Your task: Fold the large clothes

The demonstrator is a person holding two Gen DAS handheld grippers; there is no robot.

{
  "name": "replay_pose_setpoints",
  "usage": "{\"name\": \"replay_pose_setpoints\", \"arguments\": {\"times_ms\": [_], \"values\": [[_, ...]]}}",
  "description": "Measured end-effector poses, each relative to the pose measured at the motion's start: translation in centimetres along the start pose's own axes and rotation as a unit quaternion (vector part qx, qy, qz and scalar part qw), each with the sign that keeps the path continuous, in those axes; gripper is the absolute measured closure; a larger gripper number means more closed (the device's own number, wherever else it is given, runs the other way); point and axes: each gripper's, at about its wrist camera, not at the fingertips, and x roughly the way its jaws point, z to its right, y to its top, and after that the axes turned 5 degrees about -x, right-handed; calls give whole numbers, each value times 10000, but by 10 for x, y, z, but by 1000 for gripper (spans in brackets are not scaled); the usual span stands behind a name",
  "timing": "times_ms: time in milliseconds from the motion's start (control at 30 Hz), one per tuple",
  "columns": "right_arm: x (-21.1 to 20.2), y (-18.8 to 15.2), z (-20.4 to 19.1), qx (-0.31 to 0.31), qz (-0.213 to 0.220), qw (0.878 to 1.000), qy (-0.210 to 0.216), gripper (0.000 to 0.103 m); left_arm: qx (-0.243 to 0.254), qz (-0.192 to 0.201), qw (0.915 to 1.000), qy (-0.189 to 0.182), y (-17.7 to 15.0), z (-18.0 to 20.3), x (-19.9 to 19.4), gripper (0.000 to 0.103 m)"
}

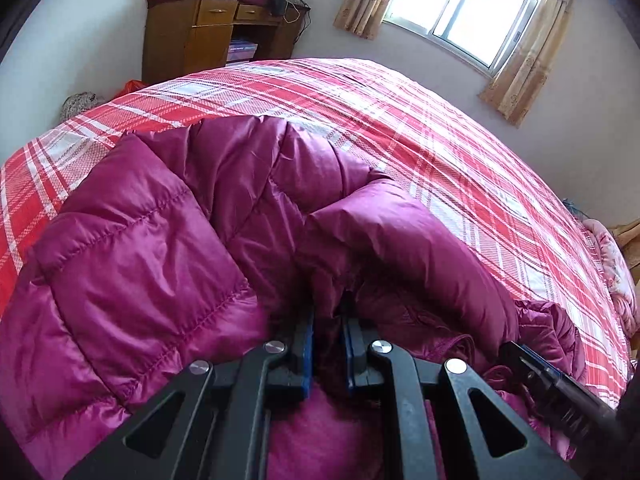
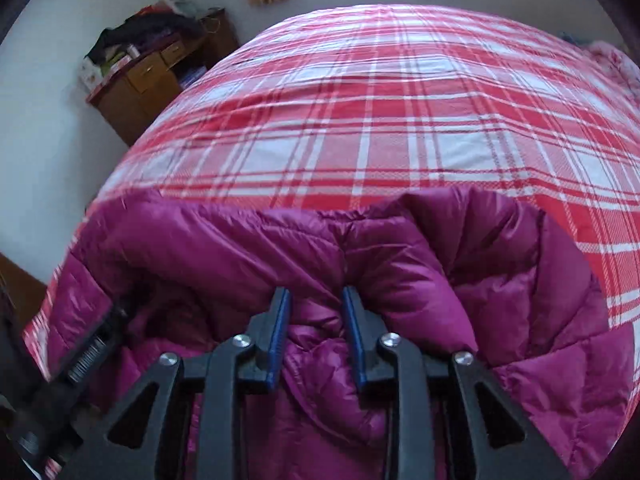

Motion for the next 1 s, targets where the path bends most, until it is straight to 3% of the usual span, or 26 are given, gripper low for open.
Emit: {"name": "replay_pose_setpoints", "arguments": {"times_ms": [133,233,333,467,600,633,733,867,967,1000], "values": [[-3,-9,-8,-338,117,9991,-229,75,585,-241,9979,163,7,14,-25,90],[-4,-11,-8,-377,143,9988,-275,74,711,224,9970,-192,22,21,-73,90],[-8,-14,-7,-397,160,9986,-301,74,842,495,9948,-276,45,38,-91,89],[-2,-6,-12,-511,153,9976,-440,74,1176,423,9921,-51,68,68,-53,87],[-2,-7,-12,-479,158,9979,-399,74,1082,-346,9902,809,53,43,14,87],[-2,-7,-12,-459,167,9981,-363,74,1015,-427,9906,809,47,34,22,86],[-2,-7,-12,-429,165,9984,-329,74,805,-69,9963,276,32,12,20,86],[-11,-5,-6,-300,228,9992,-162,74,773,-34,9967,232,31,10,19,86],[-50,-4,10,162,712,9973,89,74,717,-26,9973,164,32,7,19,86],[-60,-2,11,122,823,9965,-11,74,702,-26,9974,147,33,7,20,86]]}}
